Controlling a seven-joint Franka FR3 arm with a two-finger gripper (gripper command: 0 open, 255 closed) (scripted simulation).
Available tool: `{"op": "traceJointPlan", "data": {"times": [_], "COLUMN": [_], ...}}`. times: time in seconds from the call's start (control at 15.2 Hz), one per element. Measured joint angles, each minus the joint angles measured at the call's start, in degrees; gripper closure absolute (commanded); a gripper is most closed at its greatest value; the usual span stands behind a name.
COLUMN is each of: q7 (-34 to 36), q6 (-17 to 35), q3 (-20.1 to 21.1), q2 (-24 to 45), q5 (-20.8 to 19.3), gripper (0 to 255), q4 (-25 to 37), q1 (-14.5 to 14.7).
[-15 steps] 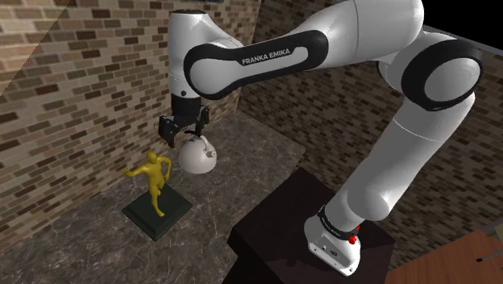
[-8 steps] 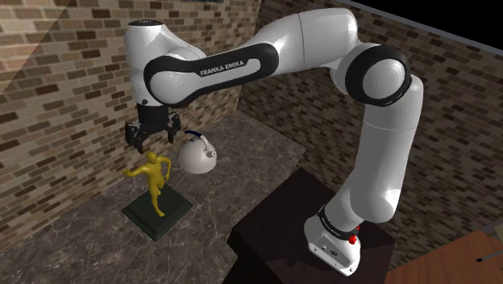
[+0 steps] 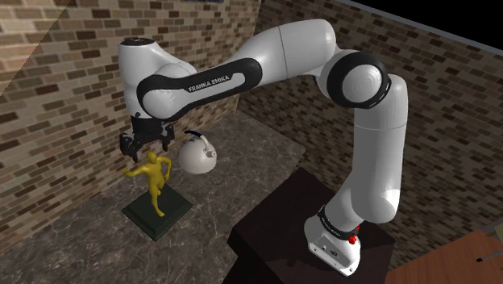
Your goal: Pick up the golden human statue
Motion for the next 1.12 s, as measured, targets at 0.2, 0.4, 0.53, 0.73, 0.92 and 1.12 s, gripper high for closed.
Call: {"op": "traceJointPlan", "data": {"times": [0.2,0.4,0.53,0.73,0.92,1.12], "q7": [0.15,0.16,0.16,0.16,0.0,-0.09], "q6": [0.93,1.06,1.06,1.04,0.38,-1.25], "q3": [-0.13,-0.13,-0.13,-0.13,-0.03,0.23], "q2": [0.46,0.42,0.43,0.43,0.05,-0.78], "q5": [-0.23,-0.25,-0.25,-0.25,-0.05,0.37], "gripper": [255,255,255,255,255,255], "q4": [-0.49,-0.6,-0.6,-0.58,-0.37,0.46], "q1": [0.09,0.08,0.08,0.09,-0.05,-0.1]}}
